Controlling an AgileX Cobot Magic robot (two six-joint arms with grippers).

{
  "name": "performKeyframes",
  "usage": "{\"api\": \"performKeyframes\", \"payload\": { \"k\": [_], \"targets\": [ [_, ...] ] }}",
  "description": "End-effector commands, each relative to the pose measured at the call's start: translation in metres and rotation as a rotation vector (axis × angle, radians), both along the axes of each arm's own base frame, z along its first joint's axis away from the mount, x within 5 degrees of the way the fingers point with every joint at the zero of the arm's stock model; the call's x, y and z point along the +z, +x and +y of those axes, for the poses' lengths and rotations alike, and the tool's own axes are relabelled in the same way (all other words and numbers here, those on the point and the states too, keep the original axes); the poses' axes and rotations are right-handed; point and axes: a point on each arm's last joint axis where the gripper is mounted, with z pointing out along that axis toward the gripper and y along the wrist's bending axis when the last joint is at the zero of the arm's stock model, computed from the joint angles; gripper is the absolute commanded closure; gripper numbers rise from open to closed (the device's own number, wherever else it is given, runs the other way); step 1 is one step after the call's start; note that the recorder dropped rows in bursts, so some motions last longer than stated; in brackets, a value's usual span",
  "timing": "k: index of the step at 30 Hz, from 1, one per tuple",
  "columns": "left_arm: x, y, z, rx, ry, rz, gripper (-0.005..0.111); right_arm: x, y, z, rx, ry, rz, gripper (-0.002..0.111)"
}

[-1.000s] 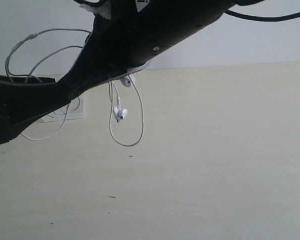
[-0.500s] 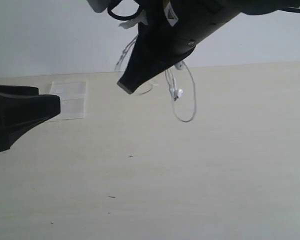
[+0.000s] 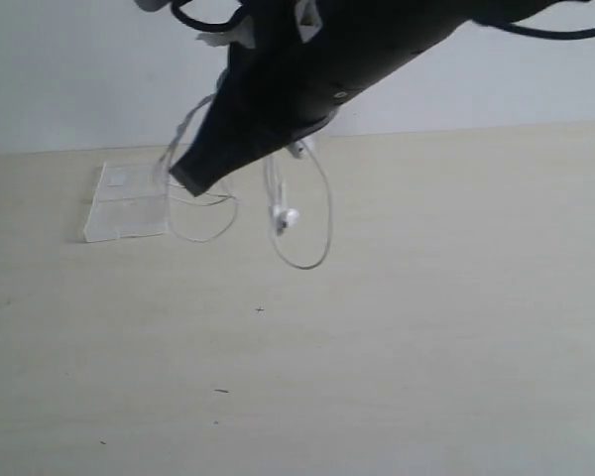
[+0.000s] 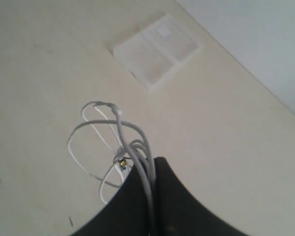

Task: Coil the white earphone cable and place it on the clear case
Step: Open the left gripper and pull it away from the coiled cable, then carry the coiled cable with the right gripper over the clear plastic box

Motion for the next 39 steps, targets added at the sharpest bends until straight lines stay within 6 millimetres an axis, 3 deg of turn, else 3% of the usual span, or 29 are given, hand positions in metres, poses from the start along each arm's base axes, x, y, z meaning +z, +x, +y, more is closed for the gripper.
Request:
{"api": "performKeyframes", "payload": {
  "k": [1, 7, 13, 18, 25, 31, 39],
  "targets": [
    [-0.007, -0.007, 0.022, 0.252, -0.021, -0.012, 0.107, -0.018, 0.018, 0.029, 0.005, 0.185, 0.035, 0.108],
    [0.002, -0.021, 0.046, 0.501, 0.037, -0.084, 0.107, -0.043, 0.067, 0.064, -0.085, 0.325, 0.181, 0.108],
    [0.006, -0.029, 0.050, 0.510, 0.085, -0.100, 0.107, -0.044, 0.112, 0.096, -0.104, 0.371, 0.367, 0.108],
    [-0.011, -0.034, 0.052, 0.527, 0.070, -0.053, 0.107, -0.054, 0.144, 0.115, -0.091, 0.384, 0.407, 0.108],
    [-0.033, -0.039, 0.044, 0.435, 0.025, 0.016, 0.107, -0.073, 0.183, 0.117, -0.190, 0.506, 0.417, 0.108],
    [-0.037, -0.035, 0.033, 0.295, 0.021, 0.026, 0.107, -0.111, 0.208, 0.125, -0.275, 0.613, 0.322, 0.108],
    [-0.061, -0.040, 0.031, 0.259, 0.057, 0.132, 0.107, -0.136, 0.224, 0.130, -0.308, 0.733, 0.214, 0.108]
  ]
}}
